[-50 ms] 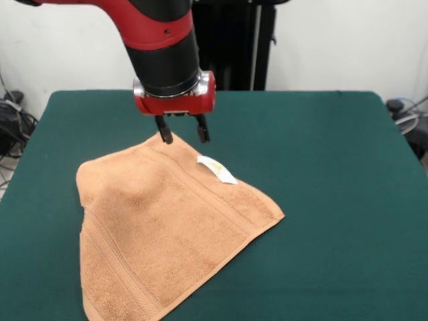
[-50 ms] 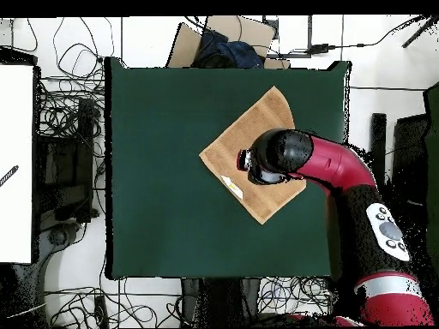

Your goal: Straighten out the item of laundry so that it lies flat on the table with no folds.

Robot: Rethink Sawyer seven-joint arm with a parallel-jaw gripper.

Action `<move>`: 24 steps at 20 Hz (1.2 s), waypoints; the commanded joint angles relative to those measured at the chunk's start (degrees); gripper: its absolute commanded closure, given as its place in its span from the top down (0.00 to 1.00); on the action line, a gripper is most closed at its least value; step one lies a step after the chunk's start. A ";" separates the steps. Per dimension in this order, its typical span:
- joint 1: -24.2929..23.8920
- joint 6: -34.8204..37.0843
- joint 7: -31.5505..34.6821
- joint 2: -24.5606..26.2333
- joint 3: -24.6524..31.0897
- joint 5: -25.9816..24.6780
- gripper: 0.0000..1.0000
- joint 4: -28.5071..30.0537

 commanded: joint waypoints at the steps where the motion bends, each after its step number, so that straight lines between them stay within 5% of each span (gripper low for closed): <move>1: 1.28 -7.49 2.10 3.65 4.74 -0.14 1.00 3.57; 11: 4.67 -7.61 2.88 4.99 1.05 -3.73 1.00 0.61; 24: 6.31 -8.15 4.20 4.36 -0.19 -2.46 1.00 1.69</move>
